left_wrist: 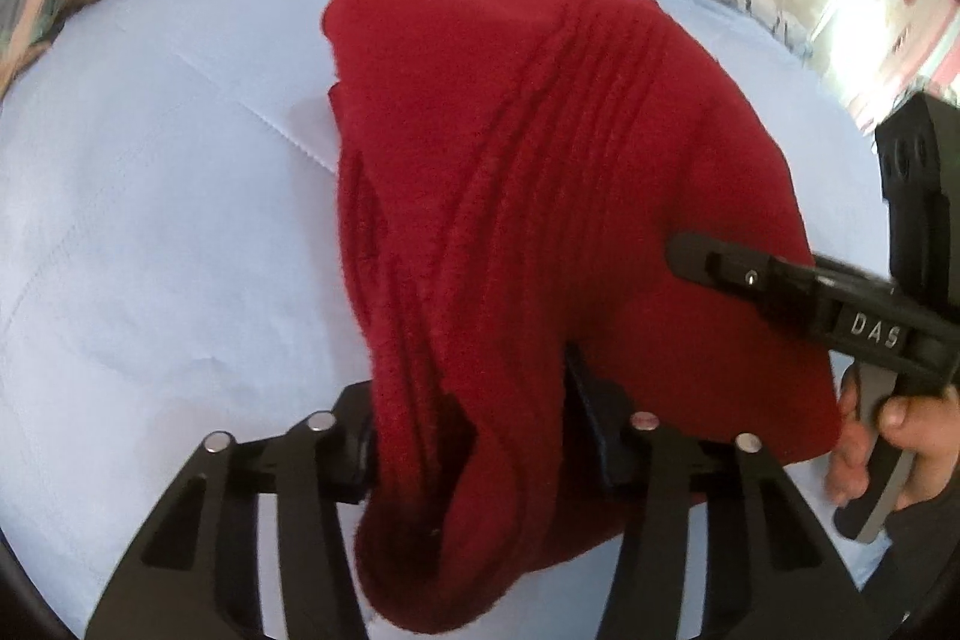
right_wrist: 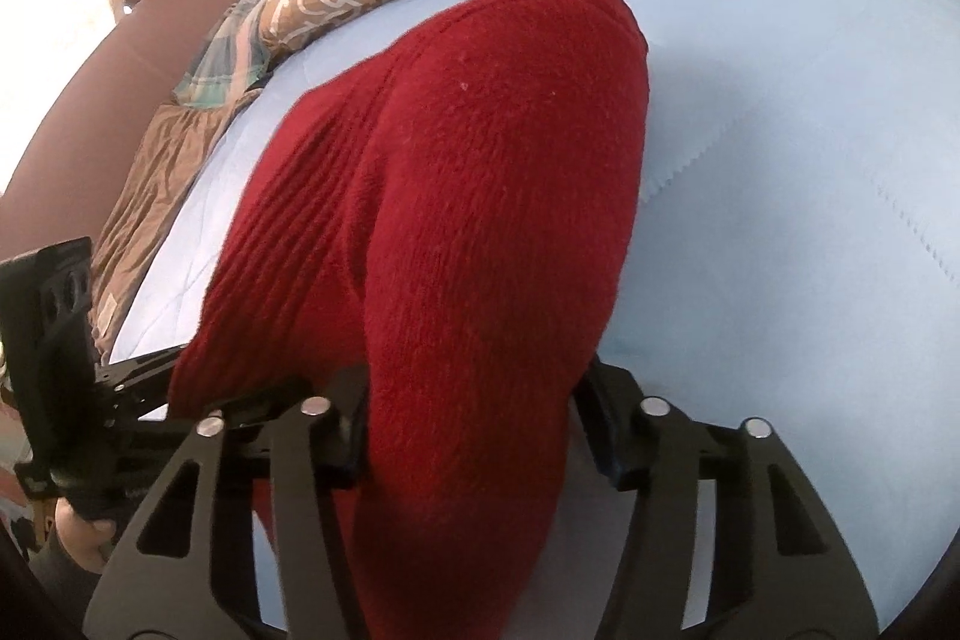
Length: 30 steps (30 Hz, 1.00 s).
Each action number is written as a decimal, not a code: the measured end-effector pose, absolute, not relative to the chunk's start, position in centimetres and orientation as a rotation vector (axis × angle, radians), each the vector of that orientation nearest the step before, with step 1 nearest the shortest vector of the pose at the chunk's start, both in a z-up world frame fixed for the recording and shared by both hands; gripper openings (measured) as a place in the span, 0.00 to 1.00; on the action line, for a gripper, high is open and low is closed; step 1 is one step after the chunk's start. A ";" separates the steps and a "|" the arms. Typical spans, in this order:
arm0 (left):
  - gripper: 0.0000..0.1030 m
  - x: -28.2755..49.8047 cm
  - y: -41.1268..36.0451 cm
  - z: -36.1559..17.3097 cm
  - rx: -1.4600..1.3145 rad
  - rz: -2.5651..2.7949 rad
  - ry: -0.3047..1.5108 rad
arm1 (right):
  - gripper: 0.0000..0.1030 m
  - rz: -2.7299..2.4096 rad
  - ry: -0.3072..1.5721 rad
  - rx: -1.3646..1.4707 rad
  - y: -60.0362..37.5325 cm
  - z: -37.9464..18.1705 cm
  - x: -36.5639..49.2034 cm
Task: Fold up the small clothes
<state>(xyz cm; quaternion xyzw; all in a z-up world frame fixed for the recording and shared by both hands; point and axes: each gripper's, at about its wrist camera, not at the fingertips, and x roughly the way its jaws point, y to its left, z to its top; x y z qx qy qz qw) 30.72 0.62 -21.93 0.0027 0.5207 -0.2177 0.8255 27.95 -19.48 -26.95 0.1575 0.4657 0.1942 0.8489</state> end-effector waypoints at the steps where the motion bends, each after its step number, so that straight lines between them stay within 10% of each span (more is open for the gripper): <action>1: 0.45 30.7 0.8 -21.8 -0.001 -0.461 1.102 | 0.47 0.414 0.967 0.318 -19.2 -26.5 27.8; 26: 0.35 20.5 -13.3 -20.1 0.043 -0.548 1.017 | 0.41 0.296 0.822 0.283 -33.6 -24.2 18.3; 30: 0.52 20.3 -14.4 -22.7 0.094 -0.508 1.015 | 0.44 0.302 0.870 0.326 -35.3 -27.6 18.2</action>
